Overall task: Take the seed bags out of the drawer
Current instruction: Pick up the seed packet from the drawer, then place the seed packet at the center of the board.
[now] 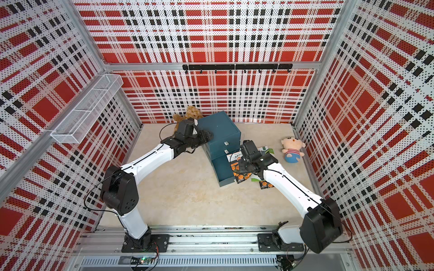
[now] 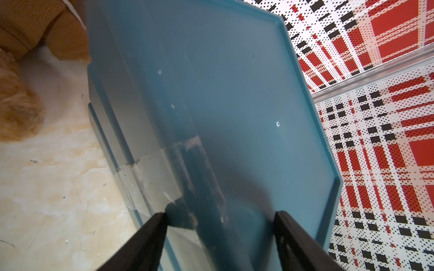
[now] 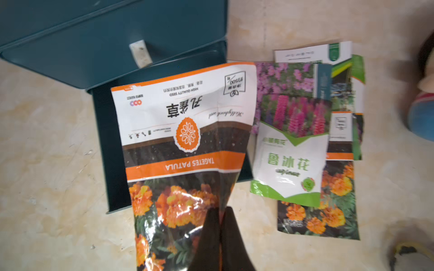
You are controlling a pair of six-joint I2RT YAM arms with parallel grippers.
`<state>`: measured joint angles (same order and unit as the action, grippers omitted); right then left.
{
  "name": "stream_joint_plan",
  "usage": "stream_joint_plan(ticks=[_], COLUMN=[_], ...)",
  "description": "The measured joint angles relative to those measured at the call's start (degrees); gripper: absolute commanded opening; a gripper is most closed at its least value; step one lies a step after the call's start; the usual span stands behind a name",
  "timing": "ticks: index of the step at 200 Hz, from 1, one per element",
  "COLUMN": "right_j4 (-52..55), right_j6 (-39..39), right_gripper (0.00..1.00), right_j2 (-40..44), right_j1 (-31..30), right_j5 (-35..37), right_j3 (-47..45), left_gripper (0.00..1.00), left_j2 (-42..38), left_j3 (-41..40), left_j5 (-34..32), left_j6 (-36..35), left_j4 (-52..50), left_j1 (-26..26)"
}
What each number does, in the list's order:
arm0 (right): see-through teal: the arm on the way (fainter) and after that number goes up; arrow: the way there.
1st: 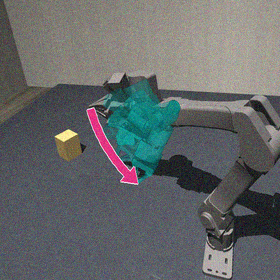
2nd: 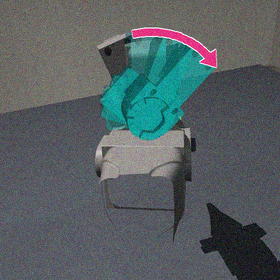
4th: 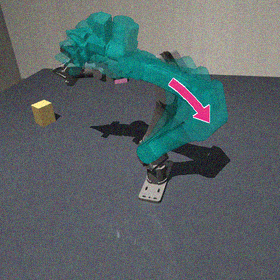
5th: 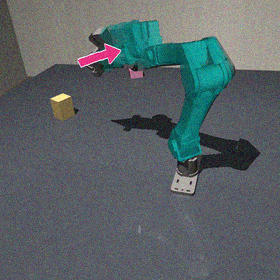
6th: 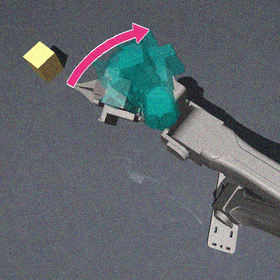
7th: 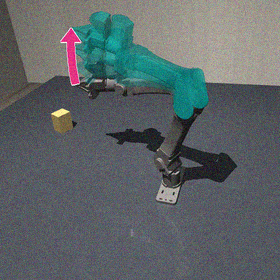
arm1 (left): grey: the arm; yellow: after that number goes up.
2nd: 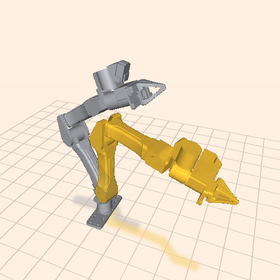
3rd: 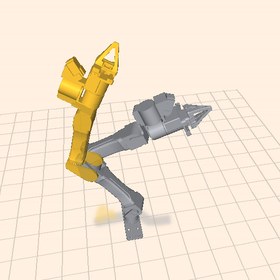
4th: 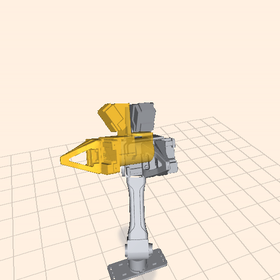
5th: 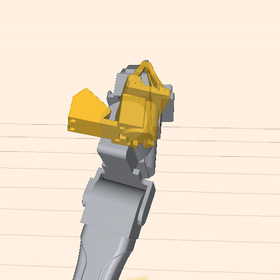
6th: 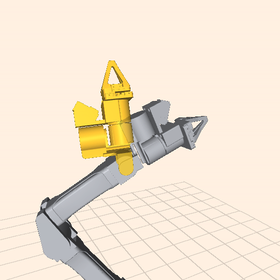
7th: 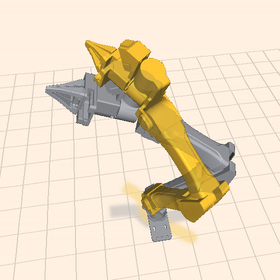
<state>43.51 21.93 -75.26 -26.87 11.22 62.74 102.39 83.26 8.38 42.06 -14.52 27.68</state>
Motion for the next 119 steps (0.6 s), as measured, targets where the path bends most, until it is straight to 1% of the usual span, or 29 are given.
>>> stream_joint_plan(ticks=[23,48,72,90,119], right_j4=[-0.02,-0.33,-2.01,-3.34,-4.94], right_j6=[-0.39,-2.38,-4.28,-6.12,-8.39], right_gripper=[0.0,0.0,0.0,0.0,0.0], right_j2=[2.58,1.18,-3.06,-6.56,-11.87], right_j1=[5.73,10.62,12.74,13.75,14.97], right_j5=[2.14,7.04,11.19,12.98,12.57], right_j3=[-2.51,-3.48,-3.45,-3.45,-3.43], left_gripper=[0.76,0.76,0.76,0.76,0.76], left_j2=[-0.02,-0.2,-0.22,-0.22,-0.22], left_j3=[-0.15,-0.42,-0.42,-0.42,-0.42], left_j5=[0.0,0.0,0.02,0.13,0.2], left_j6=[0.07,0.13,0.13,0.11,0.13], left_j4=[0.02,0.17,0.17,0.17,0.17], left_j1=[0.0,0.0,0.0,0.0,0.0])
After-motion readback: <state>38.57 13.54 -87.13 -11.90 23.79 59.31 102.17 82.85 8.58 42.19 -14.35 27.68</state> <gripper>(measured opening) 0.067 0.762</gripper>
